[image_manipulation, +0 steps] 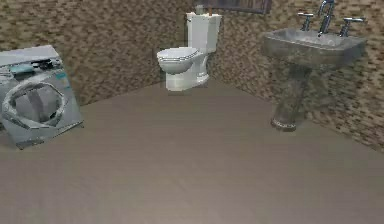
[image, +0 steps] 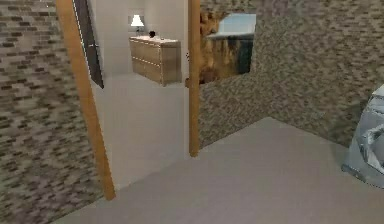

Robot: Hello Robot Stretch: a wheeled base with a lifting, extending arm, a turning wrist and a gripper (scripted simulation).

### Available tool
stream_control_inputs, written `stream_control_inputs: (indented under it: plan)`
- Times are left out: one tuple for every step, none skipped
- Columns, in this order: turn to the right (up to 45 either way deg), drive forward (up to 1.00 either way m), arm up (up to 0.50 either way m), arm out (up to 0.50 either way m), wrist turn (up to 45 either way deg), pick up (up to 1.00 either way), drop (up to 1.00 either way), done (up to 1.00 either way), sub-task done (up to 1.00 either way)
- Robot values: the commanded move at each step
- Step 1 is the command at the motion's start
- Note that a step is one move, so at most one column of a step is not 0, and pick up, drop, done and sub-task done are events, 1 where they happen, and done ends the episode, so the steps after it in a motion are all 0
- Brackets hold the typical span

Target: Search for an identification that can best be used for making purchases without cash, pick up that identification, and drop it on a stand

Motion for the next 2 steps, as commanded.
stream_control_inputs:
  plan:
    - [0.0, 1.00, 0.00, 0.00, 0.0, 0.00, 0.00, 0.00, 0.00]
    - [-12.0, 0.00, 0.00, 0.00, 0.0, 0.00, 0.00, 0.00, 0.00]
